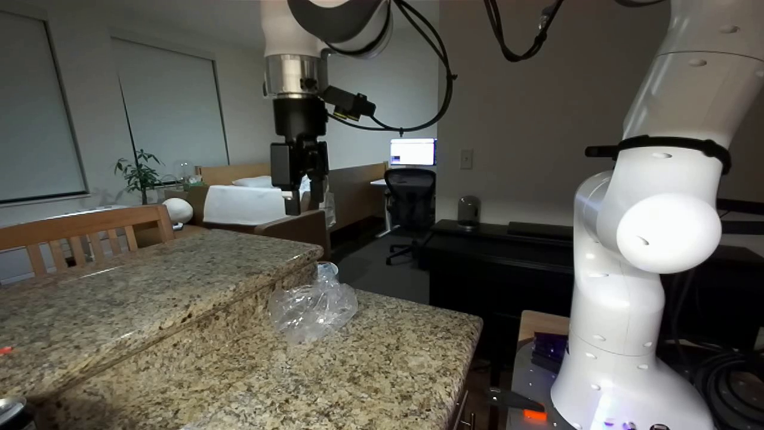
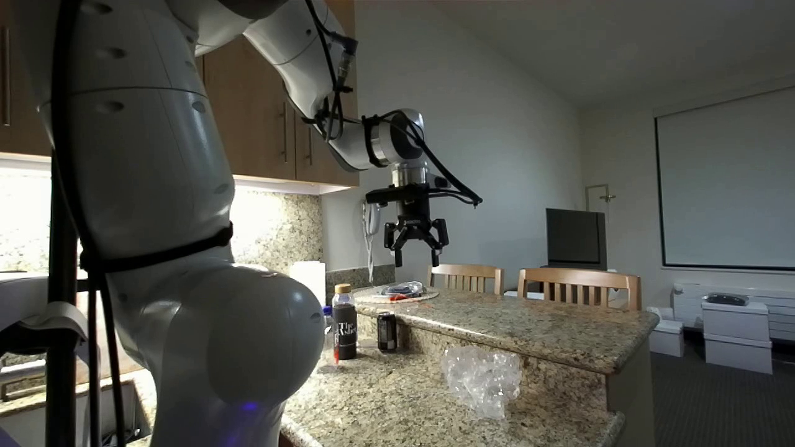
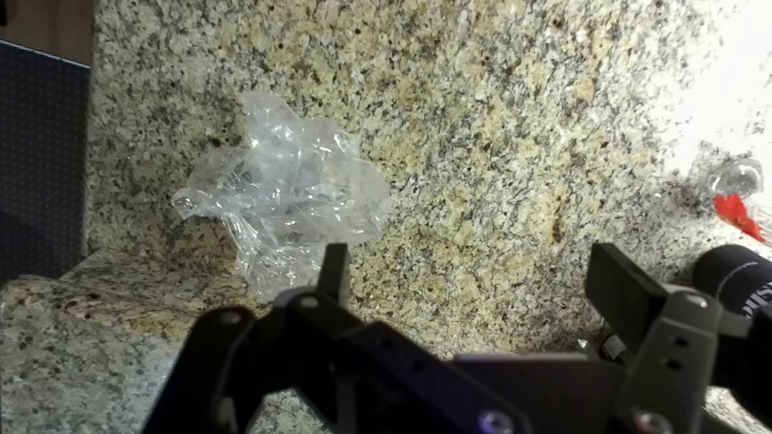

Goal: Move the plastic to the top part of the table.

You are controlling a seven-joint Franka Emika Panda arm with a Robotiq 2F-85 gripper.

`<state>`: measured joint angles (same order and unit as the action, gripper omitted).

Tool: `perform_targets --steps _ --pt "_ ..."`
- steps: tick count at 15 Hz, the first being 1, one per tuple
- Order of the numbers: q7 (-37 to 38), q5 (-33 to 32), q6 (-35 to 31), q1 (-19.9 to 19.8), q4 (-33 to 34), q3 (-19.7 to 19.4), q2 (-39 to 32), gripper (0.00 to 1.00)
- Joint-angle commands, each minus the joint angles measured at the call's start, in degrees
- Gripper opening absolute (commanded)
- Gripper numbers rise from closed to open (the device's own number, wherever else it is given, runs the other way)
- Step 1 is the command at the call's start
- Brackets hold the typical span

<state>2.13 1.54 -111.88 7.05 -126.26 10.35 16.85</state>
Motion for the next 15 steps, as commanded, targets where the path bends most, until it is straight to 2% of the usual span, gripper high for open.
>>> perform_targets --steps 1,5,9,13,15 --pt "-0.6 -1.0 -2.4 -0.7 -2.6 -2.0 1.3 1.0" --pt "-3.6 -1.3 -7.9 -2.0 -7.1 -5.6 1.8 1.0" --pt "-5.1 -5.2 -15.1 -4.5 -11.7 -8.3 0.9 1.0" --pt "-7.7 -8.3 -23.7 -6.2 -15.5 -10.8 -1.5 1.0" --pt "-10.6 -8.2 -28.2 -7.2 -18.7 -12.9 0.5 1.0"
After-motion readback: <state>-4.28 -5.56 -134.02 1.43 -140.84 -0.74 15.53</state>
